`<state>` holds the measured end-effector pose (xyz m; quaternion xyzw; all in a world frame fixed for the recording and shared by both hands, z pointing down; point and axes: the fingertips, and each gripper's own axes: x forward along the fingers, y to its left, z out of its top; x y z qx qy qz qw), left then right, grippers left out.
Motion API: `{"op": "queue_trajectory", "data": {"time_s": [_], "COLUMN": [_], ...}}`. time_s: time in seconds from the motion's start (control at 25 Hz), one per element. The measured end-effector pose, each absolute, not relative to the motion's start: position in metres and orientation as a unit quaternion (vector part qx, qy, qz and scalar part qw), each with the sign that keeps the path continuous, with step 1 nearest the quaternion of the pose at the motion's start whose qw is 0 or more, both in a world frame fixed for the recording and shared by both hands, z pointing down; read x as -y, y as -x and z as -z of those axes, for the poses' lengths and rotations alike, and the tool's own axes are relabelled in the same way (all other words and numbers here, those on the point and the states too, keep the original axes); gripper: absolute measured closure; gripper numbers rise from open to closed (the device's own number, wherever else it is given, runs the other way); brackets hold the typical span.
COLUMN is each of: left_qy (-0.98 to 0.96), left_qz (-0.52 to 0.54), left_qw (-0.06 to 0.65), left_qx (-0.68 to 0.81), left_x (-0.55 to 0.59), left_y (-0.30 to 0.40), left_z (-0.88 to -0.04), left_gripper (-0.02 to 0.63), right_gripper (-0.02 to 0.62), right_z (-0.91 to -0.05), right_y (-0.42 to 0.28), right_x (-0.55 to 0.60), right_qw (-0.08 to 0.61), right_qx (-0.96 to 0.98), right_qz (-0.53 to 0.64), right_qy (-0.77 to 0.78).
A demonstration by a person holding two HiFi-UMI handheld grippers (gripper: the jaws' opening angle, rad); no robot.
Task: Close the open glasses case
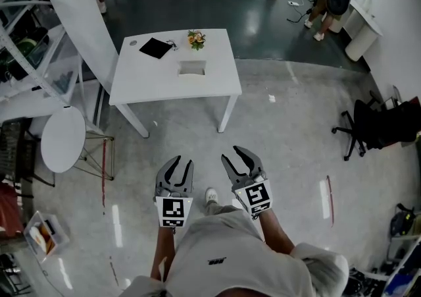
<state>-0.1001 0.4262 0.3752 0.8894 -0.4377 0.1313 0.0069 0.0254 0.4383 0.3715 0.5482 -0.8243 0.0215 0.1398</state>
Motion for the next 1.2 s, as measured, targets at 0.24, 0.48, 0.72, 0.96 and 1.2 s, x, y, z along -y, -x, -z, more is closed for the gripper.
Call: {"op": "queue_trajectory", "data": {"time_s": [0.24,0.48,0.72,0.96,1.2], "left_qy": [-0.885,-0.879,-0.874,-0.873,-0.877], "left_qz": [-0.133,-0.134,-0.139,-0.14,-0.14], "left_qw": [0.008,0.008,0.012,0.012,0.016], "left_qx": [0.446,0.457,0.464,0.467,0.46], "left_x": [-0.383,-0.349,-0.328,-0.306,-0.279], "left_y": [0.073,0.052,0.04,0.036,0.029], "left_z": [-0.375,-0.377,-0.381,-0.383,-0.39], "left_gripper": [0.468,0.468,0.468,0.468,0.468], "right_gripper": [0.433,0.433,0.433,0.433,0.433], "right_z": [-0.374,-0.378,-0.383,-0.388,-0.396], "right_y": [-0.051,-0.076,-0.087,-0.088,-0.093], "right_x": [-0.394,-0.358,-0.334,-0.31,-0.287], "right_qw": [0.148,0.144,0.142,0.141,0.146], "right_qx": [0.835,0.84,0.845,0.849,0.846], "right_qz": [-0.022,-0.02,-0.024,-0.024,-0.036], "right_qy": [-0.529,-0.523,-0.514,-0.509,-0.512]}}
